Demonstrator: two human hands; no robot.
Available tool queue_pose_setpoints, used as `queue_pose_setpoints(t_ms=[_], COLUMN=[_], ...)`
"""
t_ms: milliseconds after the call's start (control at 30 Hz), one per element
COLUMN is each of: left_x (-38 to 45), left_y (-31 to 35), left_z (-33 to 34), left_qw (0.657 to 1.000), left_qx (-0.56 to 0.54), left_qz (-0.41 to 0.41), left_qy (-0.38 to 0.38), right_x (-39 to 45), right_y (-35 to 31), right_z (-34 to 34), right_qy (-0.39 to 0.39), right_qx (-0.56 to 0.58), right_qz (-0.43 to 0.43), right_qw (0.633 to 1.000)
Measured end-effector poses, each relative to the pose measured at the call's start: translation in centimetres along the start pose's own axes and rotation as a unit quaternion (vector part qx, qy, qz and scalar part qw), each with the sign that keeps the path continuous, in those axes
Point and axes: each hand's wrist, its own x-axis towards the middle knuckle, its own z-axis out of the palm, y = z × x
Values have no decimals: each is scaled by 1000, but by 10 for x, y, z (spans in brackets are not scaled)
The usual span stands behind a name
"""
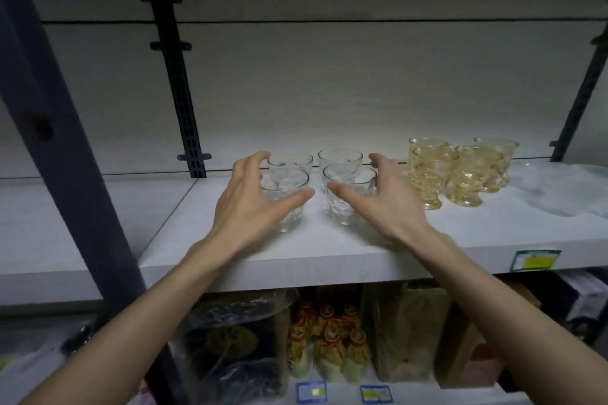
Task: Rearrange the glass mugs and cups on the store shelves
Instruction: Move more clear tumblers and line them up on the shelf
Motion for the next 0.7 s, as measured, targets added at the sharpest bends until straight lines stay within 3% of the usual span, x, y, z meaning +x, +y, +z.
queue_pose_setpoints(t_ms=[67, 200, 400, 500, 700], left_x=[9, 56, 112, 113, 104], left_y=[11, 34, 45, 46, 40], left_z=[-6, -14, -10, -11, -10], left_qw=[999, 994, 951, 933, 953], left_qx=[-30, 92, 189, 180, 119], left_qz=[-24, -49, -126, -146, -144], left_qy=[16, -38, -209, -276, -240], right_x=[9, 48, 108, 114, 116], right_y=[-2, -21, -40, -38, -32], right_z=[-9, -22, -8, 0, 3], right_qy=[8, -24, -208, -261, -219], right_qx=[11, 33, -29, -56, 0], right_qz=[-19, -23, 69, 84, 100], right_qw=[1000, 999, 975, 960, 971])
